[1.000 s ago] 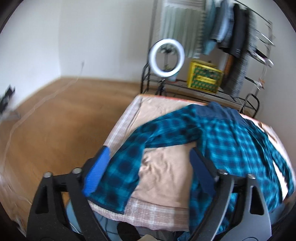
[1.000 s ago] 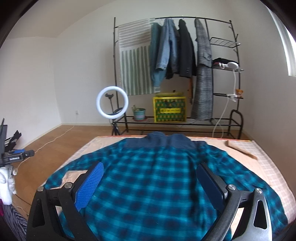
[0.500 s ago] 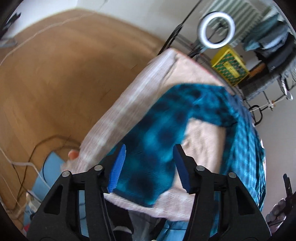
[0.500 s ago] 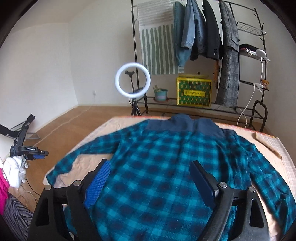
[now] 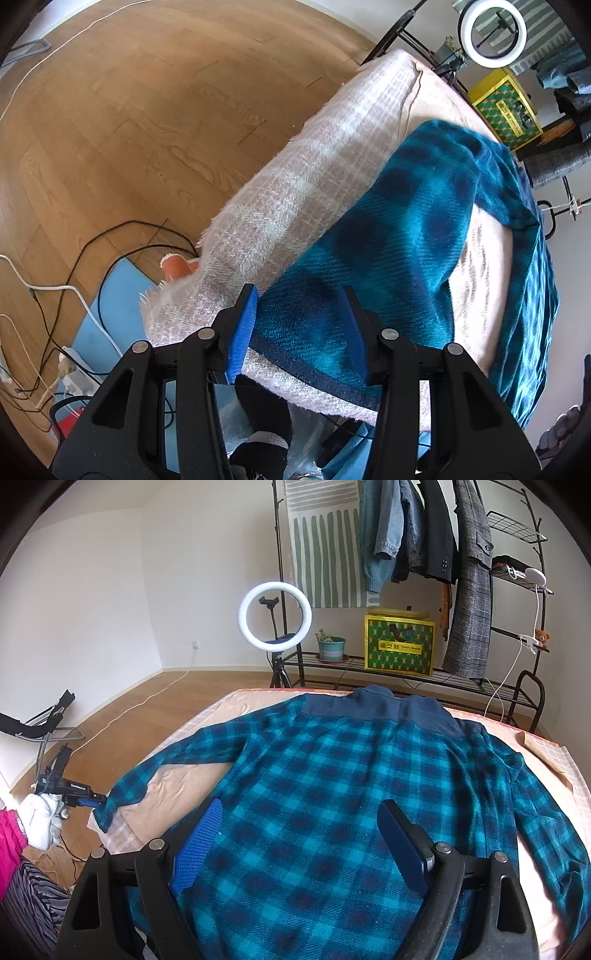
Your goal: Fold large clothes
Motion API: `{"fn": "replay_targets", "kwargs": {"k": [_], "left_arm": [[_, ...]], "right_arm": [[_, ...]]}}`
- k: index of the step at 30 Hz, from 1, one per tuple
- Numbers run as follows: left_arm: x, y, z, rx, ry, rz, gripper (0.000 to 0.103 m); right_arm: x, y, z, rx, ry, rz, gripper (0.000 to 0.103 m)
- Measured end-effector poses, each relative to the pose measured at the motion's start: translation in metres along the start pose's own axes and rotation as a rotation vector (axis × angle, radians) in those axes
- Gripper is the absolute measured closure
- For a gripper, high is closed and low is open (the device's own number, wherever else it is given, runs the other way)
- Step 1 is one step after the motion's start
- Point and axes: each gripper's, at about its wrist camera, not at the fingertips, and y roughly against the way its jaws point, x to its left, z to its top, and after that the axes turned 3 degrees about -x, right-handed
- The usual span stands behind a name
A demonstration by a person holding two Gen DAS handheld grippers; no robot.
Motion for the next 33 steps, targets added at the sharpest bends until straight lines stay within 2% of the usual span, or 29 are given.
{"fn": "replay_targets", "kwargs": {"k": [2, 3, 5, 8, 11, 13, 15, 19, 21, 22, 23, 24, 27, 29, 31, 33], "left_arm": [[-0.006, -0.005, 0.0, 0.007, -0.021, 0.022, 0.058], [-0.009, -0.006, -0.001, 0.007, -0.04, 0.043, 0.062], [-0.015, -0.007, 0.0, 0.001, -0.081, 0.092, 0.098], [-0.021, 0.009, 0.004, -0.058, -0.084, 0.062, 0.1], [-0.025, 0.044, 0.012, -0.186, -0.092, 0.068, 0.101], [-0.027, 0.076, 0.016, -0.288, -0.072, 0.014, 0.101], [-0.035, 0.108, 0.015, -0.377, -0.064, -0.072, 0.101], [-0.068, 0.15, 0.007, -0.467, -0.119, -0.243, 0.101], [-0.093, 0.164, 0.001, -0.485, -0.165, -0.332, 0.101], [-0.103, 0.169, -0.002, -0.484, -0.186, -0.364, 0.101], [-0.115, 0.172, -0.005, -0.478, -0.209, -0.405, 0.101], [-0.124, 0.176, -0.008, -0.472, -0.229, -0.438, 0.101], [-0.159, 0.184, -0.027, -0.445, -0.326, -0.544, 0.101], [-0.178, 0.186, -0.038, -0.425, -0.385, -0.581, 0.101], [-0.192, 0.183, -0.05, -0.381, -0.427, -0.623, 0.101], [-0.203, 0.173, -0.069, -0.305, -0.468, -0.653, 0.102]], "right_arm": [[0.002, -0.002, 0.0, 0.004, 0.003, 0.001, 0.015], [0.002, -0.002, 0.0, 0.005, 0.003, 0.001, 0.015], [0.004, -0.003, -0.001, 0.009, 0.002, 0.002, 0.015], [0.006, -0.004, 0.0, 0.011, 0.005, 0.002, 0.015], [0.008, -0.006, 0.0, 0.017, 0.006, 0.001, 0.015], [0.009, -0.01, 0.0, 0.028, 0.005, 0.007, 0.015], [0.011, -0.014, -0.001, 0.045, 0.006, 0.016, 0.015], [0.014, -0.036, -0.003, 0.129, -0.016, 0.062, 0.017], [0.014, -0.05, -0.005, 0.185, -0.041, 0.091, 0.036], [0.014, -0.063, -0.005, 0.236, -0.066, 0.116, 0.043], [0.013, -0.073, -0.005, 0.272, -0.087, 0.14, 0.057], [0.011, -0.079, -0.007, 0.293, -0.101, 0.16, 0.066], [0.008, -0.104, 0.005, 0.345, -0.134, 0.221, 0.066], [0.006, -0.115, 0.017, 0.341, -0.111, 0.213, 0.066], [0.001, -0.134, 0.038, 0.349, -0.115, 0.213, 0.066], [-0.006, -0.149, 0.054, 0.363, -0.152, 0.237, 0.058]]}}
